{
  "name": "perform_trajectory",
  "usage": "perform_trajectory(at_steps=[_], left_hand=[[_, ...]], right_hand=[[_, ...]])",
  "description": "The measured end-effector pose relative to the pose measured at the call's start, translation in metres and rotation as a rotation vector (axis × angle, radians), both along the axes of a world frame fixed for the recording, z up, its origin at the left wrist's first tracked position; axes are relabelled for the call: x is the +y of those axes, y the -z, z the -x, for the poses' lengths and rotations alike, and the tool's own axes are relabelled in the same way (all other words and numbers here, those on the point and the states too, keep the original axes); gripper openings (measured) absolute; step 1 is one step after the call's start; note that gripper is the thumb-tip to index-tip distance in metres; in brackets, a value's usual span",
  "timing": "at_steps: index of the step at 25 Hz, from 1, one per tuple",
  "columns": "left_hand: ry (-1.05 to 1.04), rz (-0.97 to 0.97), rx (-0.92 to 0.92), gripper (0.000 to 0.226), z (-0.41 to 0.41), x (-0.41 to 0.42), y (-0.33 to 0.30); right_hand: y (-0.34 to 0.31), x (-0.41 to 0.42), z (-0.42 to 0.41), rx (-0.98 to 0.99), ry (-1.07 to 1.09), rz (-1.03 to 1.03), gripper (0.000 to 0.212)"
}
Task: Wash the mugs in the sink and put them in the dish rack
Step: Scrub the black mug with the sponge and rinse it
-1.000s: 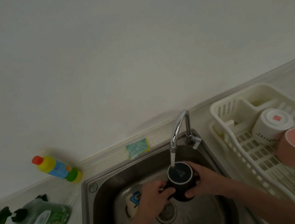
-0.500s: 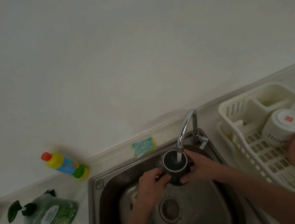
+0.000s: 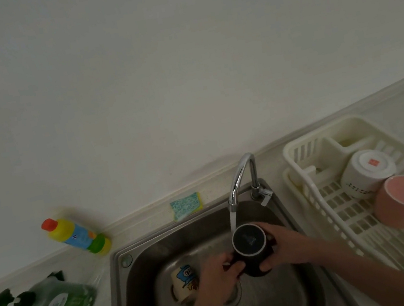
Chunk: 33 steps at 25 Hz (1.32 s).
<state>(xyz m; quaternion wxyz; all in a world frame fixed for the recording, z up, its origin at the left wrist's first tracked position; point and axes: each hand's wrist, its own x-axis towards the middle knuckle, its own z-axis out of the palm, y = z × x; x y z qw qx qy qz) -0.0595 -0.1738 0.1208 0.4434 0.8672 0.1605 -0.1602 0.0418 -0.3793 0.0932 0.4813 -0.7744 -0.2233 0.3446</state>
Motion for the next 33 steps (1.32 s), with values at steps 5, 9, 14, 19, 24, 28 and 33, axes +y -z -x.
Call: perform_trajectory(at_steps=[5, 9, 14, 19, 24, 28, 33], left_hand=[[-0.103, -0.032, 0.019, 0.014, 0.012, 0.028, 0.004], [-0.118, -0.089, -0.017, 0.015, 0.007, 0.046, -0.008], [-0.153, -0.057, -0.074, 0.021, -0.010, 0.046, -0.018], [-0.096, -0.032, -0.096, 0.005, -0.030, 0.031, -0.017], [0.011, -0.036, -0.070, 0.006, -0.027, 0.013, -0.016], [-0.004, -0.043, -0.003, 0.009, -0.009, 0.022, -0.010], [-0.056, -0.089, 0.025, 0.011, 0.005, 0.047, -0.006]], right_hand=[[0.001, 0.029, 0.013, 0.021, 0.012, -0.018, 0.084], [-0.005, 0.053, 0.007, 0.020, -0.017, -0.059, 0.083], [-0.012, 0.057, -0.012, 0.002, 0.022, -0.091, 0.083], [-0.021, 0.036, -0.024, -0.030, 0.052, -0.103, 0.091], [-0.013, 0.014, -0.014, -0.014, 0.084, -0.080, 0.094], [-0.003, 0.017, 0.009, 0.058, 0.081, -0.061, 0.090], [-0.002, 0.041, 0.016, 0.060, 0.044, -0.067, 0.083]])
